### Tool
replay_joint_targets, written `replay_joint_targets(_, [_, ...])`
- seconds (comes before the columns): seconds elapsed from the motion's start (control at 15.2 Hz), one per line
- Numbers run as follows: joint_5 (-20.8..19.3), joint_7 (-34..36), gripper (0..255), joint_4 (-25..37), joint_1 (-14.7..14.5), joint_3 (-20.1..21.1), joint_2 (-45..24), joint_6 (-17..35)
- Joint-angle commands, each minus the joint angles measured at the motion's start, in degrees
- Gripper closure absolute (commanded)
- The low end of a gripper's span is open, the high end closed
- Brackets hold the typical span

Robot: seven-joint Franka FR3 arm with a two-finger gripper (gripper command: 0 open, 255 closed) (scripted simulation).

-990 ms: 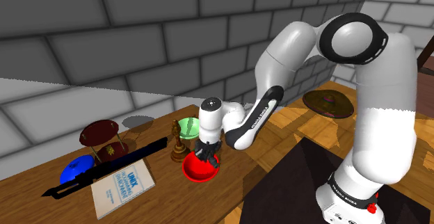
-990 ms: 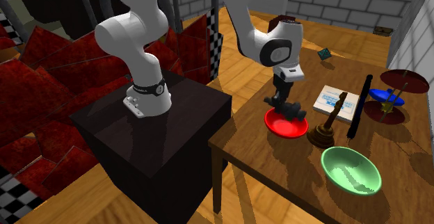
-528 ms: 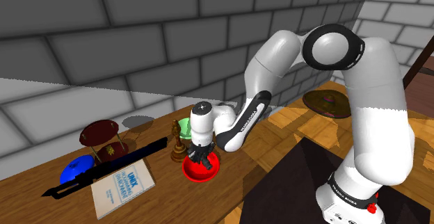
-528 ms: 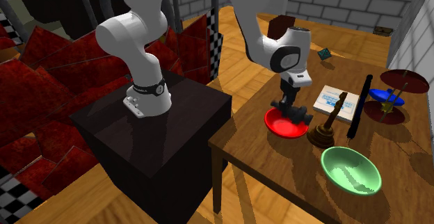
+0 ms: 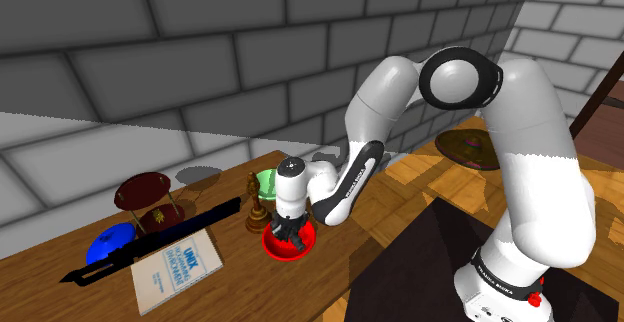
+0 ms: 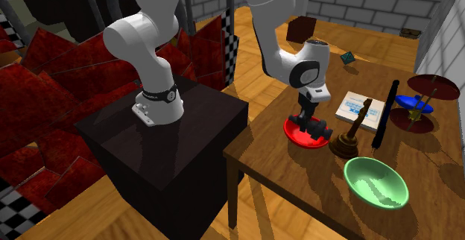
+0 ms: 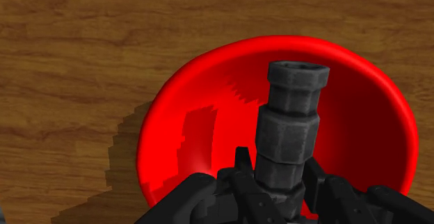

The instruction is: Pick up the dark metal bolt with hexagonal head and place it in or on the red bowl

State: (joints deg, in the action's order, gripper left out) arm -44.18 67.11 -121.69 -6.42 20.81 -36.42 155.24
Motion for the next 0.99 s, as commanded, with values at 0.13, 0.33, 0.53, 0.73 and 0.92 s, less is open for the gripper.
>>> replay_joint_targets(0.13, [-0.1, 0.1, 255, 0.1, -0.1, -0.1, -0.2, 0.1])
replay_joint_targets(0.33, [-0.1, 0.1, 255, 0.1, -0.1, -0.1, -0.2, 0.1])
replay_joint_targets(0.53, [-0.1, 0.1, 0, 0.1, -0.1, -0.1, -0.2, 0.1])
replay_joint_targets(0.73, [-0.1, 0.1, 0, 0.1, -0.1, -0.1, -0.2, 0.1])
replay_joint_targets(0.92, [4.0, -2.8, 0, -2.7, 2.8, 3.9, 5.4, -2.8])
